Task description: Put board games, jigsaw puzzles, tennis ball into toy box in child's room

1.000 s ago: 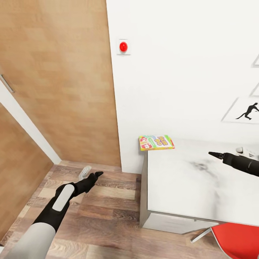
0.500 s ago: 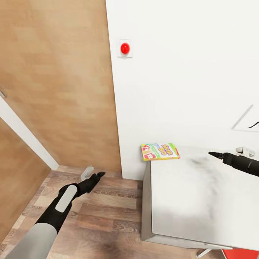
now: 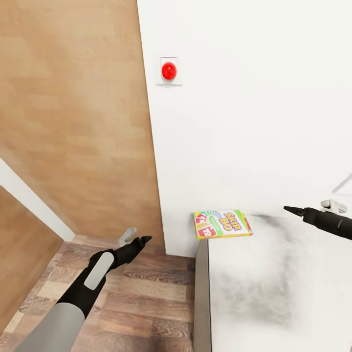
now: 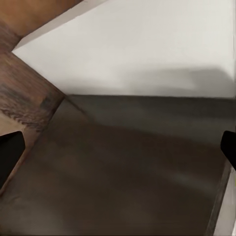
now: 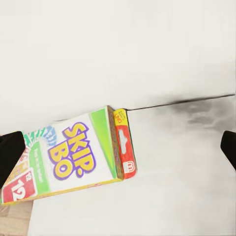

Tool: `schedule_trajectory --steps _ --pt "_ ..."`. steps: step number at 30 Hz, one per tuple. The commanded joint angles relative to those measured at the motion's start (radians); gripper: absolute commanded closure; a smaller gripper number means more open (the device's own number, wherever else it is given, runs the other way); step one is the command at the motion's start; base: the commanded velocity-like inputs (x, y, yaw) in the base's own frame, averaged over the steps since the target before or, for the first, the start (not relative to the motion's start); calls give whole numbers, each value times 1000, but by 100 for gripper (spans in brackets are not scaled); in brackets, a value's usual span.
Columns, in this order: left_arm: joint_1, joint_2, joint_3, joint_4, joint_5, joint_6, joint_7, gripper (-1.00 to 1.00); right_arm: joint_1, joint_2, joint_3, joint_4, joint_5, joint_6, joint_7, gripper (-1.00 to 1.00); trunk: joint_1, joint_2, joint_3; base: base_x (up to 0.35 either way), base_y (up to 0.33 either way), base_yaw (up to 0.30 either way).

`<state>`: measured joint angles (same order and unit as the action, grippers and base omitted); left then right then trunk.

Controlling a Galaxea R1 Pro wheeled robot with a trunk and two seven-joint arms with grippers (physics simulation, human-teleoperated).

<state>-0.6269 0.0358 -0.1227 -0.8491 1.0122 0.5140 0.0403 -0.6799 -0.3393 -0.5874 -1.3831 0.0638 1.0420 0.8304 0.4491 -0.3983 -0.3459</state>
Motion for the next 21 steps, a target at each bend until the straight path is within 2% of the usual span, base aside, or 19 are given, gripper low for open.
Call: schedule_trajectory --steps 1,9,21 --pt "-1 -2 -9 -1 6 1 4 -100 -1 0 -2 -1 7 5 8 -100 1 -2 -2 175 0 0" --pt "-2 -14 -28 -1 4 0 4 -100 1 0 -3 -1 9 5 7 -100 1 -2 -2 86 0 -99" --pt "-2 -18 -33 -1 3 -2 3 -100 3 -4 -3 1 10 5 7 -100 1 -2 -2 19 0 -239"
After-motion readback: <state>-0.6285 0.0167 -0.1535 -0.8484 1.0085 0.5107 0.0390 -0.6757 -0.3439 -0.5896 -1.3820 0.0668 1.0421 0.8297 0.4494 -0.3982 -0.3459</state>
